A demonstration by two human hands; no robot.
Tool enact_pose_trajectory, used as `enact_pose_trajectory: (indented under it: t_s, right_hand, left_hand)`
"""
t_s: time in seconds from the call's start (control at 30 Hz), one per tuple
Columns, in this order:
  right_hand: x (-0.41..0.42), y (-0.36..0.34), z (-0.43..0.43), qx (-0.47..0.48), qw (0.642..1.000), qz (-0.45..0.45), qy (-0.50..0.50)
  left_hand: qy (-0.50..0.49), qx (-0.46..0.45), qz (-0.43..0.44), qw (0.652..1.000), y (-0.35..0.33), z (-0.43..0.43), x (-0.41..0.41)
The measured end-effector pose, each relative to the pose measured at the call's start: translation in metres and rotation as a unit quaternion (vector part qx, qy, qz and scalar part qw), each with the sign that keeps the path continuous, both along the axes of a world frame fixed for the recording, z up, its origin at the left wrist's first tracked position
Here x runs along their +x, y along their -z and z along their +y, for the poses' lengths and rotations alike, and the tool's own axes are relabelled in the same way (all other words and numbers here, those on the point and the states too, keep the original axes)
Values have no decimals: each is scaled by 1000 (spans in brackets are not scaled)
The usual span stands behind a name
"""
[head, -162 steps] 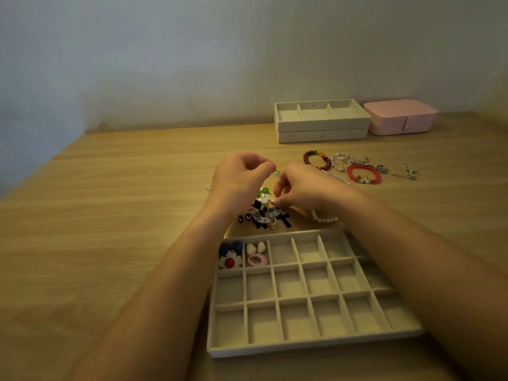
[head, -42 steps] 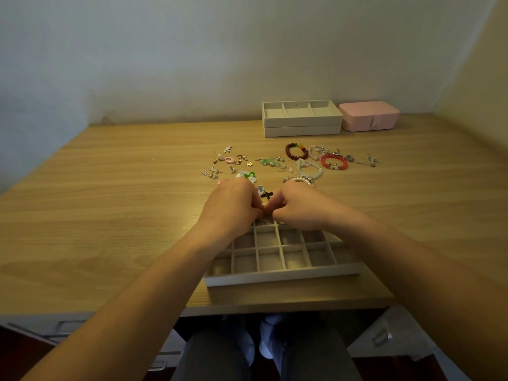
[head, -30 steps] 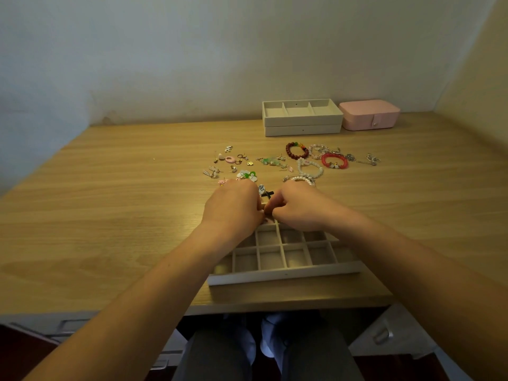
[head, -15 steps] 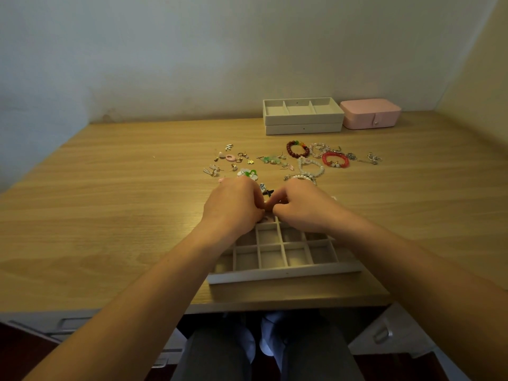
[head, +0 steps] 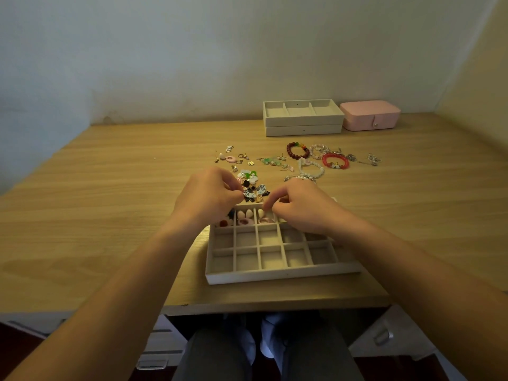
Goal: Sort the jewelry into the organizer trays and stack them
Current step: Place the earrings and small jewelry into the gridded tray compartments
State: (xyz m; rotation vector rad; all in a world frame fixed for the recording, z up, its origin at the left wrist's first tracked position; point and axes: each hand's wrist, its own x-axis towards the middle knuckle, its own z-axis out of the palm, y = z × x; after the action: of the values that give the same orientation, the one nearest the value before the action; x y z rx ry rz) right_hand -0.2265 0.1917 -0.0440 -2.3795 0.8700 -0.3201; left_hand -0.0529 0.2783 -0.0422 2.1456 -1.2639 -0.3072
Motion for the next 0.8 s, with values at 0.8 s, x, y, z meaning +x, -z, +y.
enact_pose_trajectory:
  t_s: [0.8]
  right_hand:
    - [105, -6, -63, -6, 996, -50, 72]
  left_hand:
    - [-106, -60, 83, 989, 15, -44, 67]
